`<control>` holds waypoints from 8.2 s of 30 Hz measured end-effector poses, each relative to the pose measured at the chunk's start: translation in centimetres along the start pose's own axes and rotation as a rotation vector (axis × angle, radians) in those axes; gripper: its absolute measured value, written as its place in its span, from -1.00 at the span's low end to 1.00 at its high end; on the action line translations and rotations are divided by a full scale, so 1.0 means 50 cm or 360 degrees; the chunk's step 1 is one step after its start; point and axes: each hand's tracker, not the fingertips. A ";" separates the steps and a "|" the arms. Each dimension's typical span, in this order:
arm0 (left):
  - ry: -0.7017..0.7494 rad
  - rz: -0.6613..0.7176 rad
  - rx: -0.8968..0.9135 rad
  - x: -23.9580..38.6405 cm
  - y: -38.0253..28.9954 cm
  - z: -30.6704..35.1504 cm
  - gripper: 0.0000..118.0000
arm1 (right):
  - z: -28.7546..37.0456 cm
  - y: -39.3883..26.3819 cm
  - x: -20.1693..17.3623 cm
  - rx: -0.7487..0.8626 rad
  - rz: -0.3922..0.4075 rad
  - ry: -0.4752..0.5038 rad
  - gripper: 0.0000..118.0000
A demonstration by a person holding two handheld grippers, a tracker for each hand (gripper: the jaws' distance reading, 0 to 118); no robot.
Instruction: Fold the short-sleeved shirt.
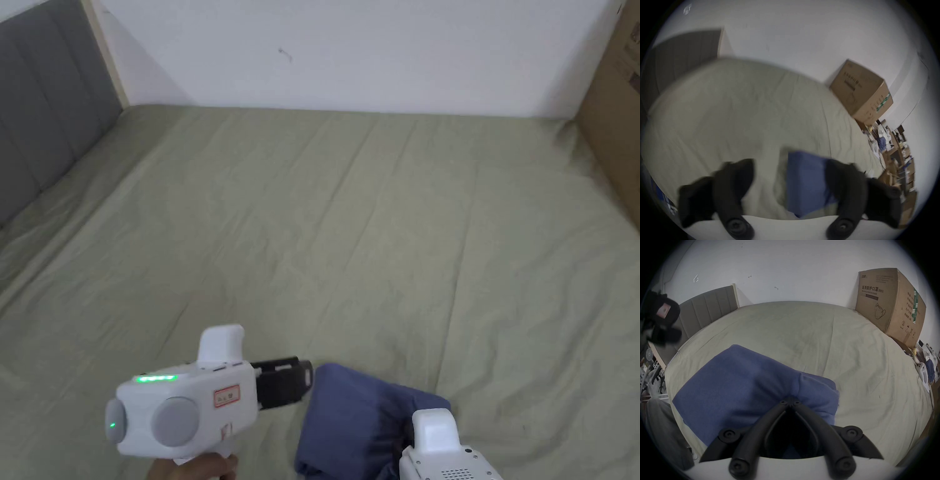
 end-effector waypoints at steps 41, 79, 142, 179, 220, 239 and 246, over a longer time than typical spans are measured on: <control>0.0595 0.0001 -0.0086 -0.520 0.307 0.216 -0.74 | 0.125 0.271 -0.008 0.0473 0.0085 0.0074 -1.00; 0.0575 -0.0373 0.1103 -0.046 0.292 0.501 0.50 | 0.394 0.415 0.111 0.0922 -0.0018 -0.0214 -1.00; 0.0297 -0.0688 0.1409 0.270 0.075 0.274 -1.00 | 0.501 0.356 0.172 0.1137 0.0060 -0.0369 -1.00; 0.0344 -0.0678 0.1417 0.260 0.070 0.284 -0.93 | 0.504 0.354 0.165 0.1156 0.0072 -0.0371 -1.00; 0.0401 -0.0664 0.1468 0.253 0.060 0.292 0.92 | 0.514 0.353 0.164 0.1164 0.0009 -0.0356 1.00; 0.0403 -0.0665 0.1478 0.251 0.060 0.297 0.92 | 0.512 0.354 0.165 0.1168 0.0005 -0.0355 1.00; 0.0410 -0.0681 0.1488 0.255 0.059 0.299 0.92 | 0.514 0.355 0.165 0.1173 0.0003 -0.0357 1.00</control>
